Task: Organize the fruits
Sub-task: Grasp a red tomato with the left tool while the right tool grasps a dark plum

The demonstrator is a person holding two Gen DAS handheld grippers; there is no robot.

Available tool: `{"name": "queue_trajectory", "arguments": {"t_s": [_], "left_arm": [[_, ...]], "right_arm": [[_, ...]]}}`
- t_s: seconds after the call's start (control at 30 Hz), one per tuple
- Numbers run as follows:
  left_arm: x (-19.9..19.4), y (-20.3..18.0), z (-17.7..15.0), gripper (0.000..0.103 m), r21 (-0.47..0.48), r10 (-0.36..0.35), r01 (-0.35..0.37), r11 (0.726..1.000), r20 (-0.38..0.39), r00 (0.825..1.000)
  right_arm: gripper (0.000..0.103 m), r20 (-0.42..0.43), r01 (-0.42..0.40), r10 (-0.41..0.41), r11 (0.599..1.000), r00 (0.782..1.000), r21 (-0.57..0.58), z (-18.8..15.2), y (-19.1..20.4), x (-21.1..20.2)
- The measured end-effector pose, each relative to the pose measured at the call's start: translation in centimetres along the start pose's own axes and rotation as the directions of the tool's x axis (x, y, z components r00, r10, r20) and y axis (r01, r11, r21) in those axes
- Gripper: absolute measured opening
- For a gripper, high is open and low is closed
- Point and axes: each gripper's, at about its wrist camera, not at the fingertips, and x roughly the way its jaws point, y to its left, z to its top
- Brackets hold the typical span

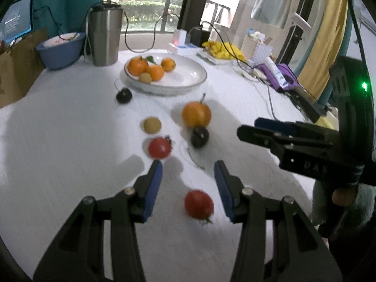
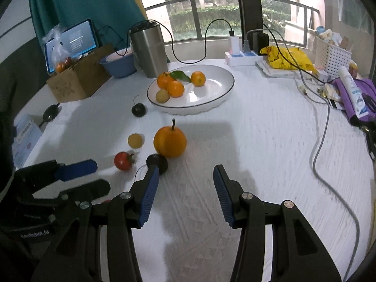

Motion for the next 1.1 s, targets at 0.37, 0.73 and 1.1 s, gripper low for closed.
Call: {"name": "queue_trajectory", "arguments": {"t_s": [0.37, 0.73, 1.1], "left_arm": [[0.6, -1.2, -2.6, 0.047, 0.050, 0.002, 0.001, 0.999, -0.052, 0.999], [1.3, -0.9, -2.4, 0.030, 0.077, -0.012, 0.015, 0.997, -0.047, 0.999], [0.8, 1.5, -0.4, 0.030, 0.028, -0.013, 0.013, 1.000, 0.006, 1.000]], "right_arm": [[0.051, -0.020, -0.001, 0.001, 1.000, 1.000, 0.003, -2.0, 0.6, 0.0], [0.051, -0.051, -0.030, 0.029, 0.999, 0.998, -0.011, -1.5, 0.9, 1.9], [0.048, -0.090, -0.085, 0.081, 0.996, 0.993, -0.036, 0.0, 1.5, 4.8]]}}
